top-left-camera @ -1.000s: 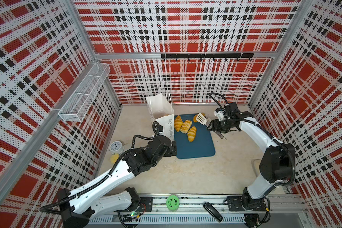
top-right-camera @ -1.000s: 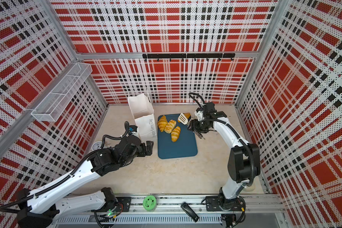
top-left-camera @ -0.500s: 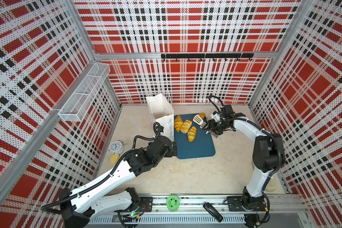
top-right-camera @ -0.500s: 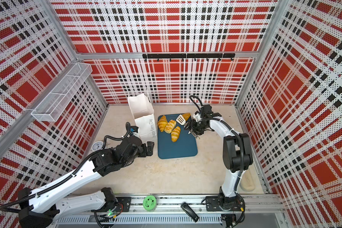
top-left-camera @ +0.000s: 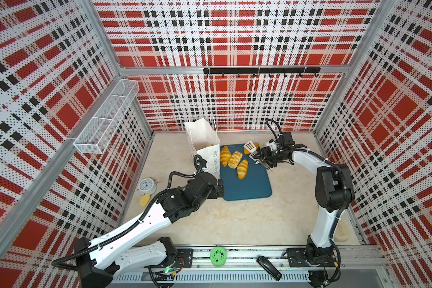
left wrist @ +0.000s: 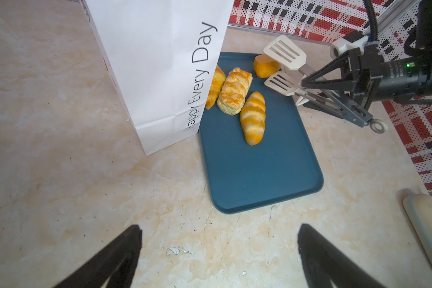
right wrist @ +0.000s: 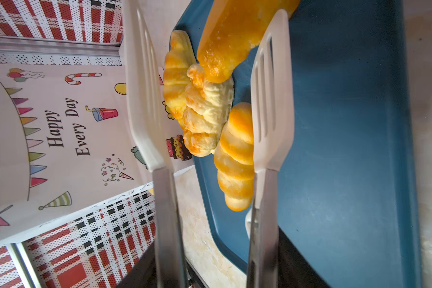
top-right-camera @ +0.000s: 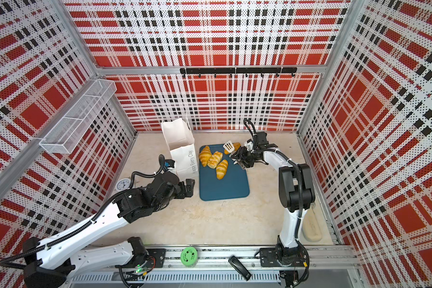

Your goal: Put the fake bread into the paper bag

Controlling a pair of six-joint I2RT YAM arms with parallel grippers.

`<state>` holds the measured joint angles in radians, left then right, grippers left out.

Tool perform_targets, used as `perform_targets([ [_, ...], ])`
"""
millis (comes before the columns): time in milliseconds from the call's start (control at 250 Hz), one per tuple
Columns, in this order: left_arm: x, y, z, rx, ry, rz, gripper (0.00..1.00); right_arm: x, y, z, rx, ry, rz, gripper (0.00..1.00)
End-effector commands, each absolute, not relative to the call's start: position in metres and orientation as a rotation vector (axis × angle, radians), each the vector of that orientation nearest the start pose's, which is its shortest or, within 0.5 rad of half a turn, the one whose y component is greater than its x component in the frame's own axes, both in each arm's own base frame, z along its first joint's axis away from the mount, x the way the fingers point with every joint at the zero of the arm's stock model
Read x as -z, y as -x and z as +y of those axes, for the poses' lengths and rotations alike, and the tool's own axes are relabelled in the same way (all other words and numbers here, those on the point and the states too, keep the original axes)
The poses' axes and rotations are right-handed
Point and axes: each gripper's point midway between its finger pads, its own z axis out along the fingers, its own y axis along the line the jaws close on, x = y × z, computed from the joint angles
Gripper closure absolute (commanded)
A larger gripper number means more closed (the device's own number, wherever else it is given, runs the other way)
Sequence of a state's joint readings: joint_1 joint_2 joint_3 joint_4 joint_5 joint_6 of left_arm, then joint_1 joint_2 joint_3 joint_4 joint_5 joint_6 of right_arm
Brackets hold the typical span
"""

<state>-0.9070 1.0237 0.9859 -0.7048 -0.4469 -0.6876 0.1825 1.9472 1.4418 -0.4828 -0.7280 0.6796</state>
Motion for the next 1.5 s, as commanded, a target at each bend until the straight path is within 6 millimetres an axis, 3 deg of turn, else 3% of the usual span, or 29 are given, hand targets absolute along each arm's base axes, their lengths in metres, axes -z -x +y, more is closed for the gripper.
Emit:
perform_targets([
  [0,-0.24,-0.243,-0.186,0.348,-0.007,2.219,0.01,-0.138,-0.463,0.205,-1.344,-0.368,2.55,0.42],
  [424,-0.245,-0.243,-0.183,0.351,0.005,2.202,0.01,-0.133,-0.47,0.205,-1.411,-0.506,2.53,0.45],
  [732,-0.248,-0.243,-0.178,0.348,0.017,2.191,0.01,-0.126,-0.474,0.204,-1.433,-0.567,2.528,0.54],
  [1052,-0.25,-0.242,-0.174,0.344,0.026,2.189,0.01,-0.127,-0.472,0.202,-1.427,-0.591,2.541,0.48],
  [1497,-0.246,-0.242,-0.173,0.336,0.023,2.197,0.01,-0.128,-0.465,0.204,-1.482,-0.645,2.532,0.48],
])
